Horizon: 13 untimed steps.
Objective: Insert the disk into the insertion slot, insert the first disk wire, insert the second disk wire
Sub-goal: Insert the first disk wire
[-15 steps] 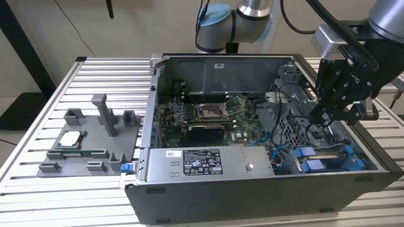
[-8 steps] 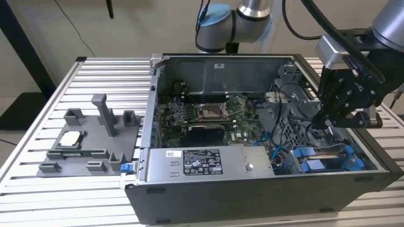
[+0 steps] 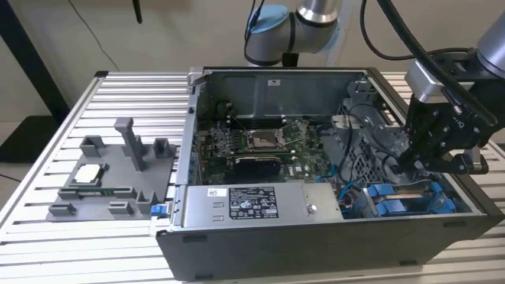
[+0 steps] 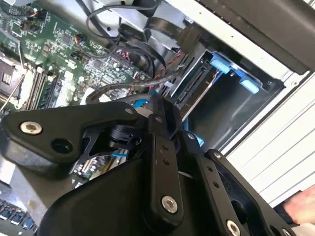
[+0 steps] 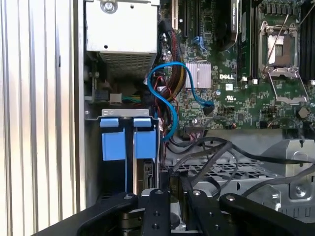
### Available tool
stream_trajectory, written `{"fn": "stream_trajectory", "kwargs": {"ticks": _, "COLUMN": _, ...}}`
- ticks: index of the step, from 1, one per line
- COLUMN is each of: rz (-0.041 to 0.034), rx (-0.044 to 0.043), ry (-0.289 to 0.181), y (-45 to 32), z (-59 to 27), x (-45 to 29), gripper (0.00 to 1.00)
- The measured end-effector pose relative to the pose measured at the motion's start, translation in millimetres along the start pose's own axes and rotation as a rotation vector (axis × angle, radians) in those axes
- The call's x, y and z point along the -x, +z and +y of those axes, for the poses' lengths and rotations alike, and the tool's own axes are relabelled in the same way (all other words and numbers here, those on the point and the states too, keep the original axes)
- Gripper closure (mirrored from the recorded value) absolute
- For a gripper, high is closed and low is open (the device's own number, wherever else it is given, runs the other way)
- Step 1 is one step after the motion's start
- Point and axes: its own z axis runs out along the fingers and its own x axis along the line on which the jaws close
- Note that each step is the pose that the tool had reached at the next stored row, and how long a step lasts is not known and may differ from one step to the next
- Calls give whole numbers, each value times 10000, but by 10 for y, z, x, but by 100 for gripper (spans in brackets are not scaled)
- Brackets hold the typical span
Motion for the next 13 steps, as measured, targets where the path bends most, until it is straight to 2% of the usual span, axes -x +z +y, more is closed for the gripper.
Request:
{"fn": "stream_trajectory", "kwargs": {"ticks": 4, "rz": 1, "rx": 2, "ry": -16, "y": 40, "z": -94, "x": -41, "gripper": 81}}
{"fn": "stream_trajectory", "kwargs": {"ticks": 7, "rz": 3, "rx": 6, "ry": -46, "y": 43, "z": -171, "x": -55, "gripper": 81}}
{"fn": "stream_trajectory", "kwargs": {"ticks": 10, "rz": 15, "rx": 8, "ry": -59, "y": 42, "z": -195, "x": -69, "gripper": 81}}
{"fn": "stream_trajectory", "kwargs": {"ticks": 12, "rz": 83, "rx": 6, "ry": -56, "y": 45, "z": -195, "x": -73, "gripper": 81}}
{"fn": "stream_trajectory", "kwargs": {"ticks": 13, "rz": 161, "rx": -7, "ry": -54, "y": 49, "z": -191, "x": -73, "gripper": 81}}
